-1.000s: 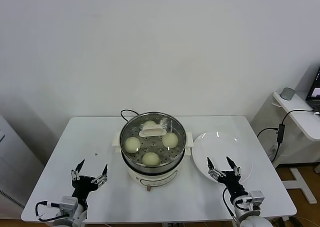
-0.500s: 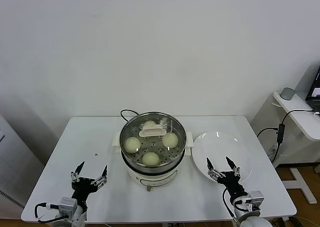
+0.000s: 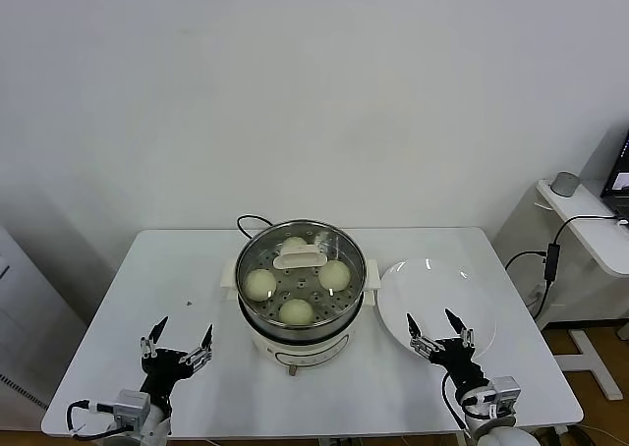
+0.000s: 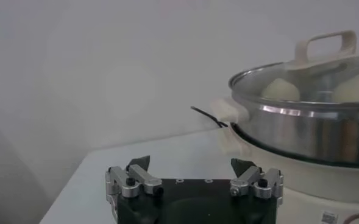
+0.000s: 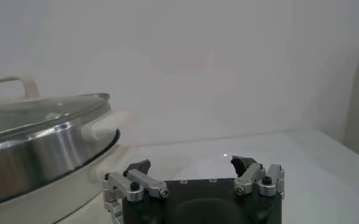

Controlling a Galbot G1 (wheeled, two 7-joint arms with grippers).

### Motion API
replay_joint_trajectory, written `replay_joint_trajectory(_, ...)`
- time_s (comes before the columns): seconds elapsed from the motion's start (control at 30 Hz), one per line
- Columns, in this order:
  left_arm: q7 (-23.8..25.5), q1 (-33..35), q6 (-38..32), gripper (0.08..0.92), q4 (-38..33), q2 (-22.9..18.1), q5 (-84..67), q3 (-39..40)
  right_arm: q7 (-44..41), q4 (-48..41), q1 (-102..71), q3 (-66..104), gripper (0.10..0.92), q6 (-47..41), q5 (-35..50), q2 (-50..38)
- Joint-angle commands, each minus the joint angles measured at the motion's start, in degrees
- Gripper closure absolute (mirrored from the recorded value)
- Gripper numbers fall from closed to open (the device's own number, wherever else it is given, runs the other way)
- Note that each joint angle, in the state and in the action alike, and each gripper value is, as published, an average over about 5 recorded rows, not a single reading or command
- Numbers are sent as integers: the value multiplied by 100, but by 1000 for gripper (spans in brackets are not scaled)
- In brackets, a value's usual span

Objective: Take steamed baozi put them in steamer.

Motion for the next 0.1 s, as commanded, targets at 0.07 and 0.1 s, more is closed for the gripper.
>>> replay_joint_trajectory(0.07, 22, 32, -17, 177, -33, 2, -45, 1, -67, 15, -6, 29, 203, 20, -108, -1)
replay_joint_trajectory(0.1, 23, 35, -17, 177, -38, 1, -46, 2, -62, 17, -6, 29, 203, 20, -109, 0)
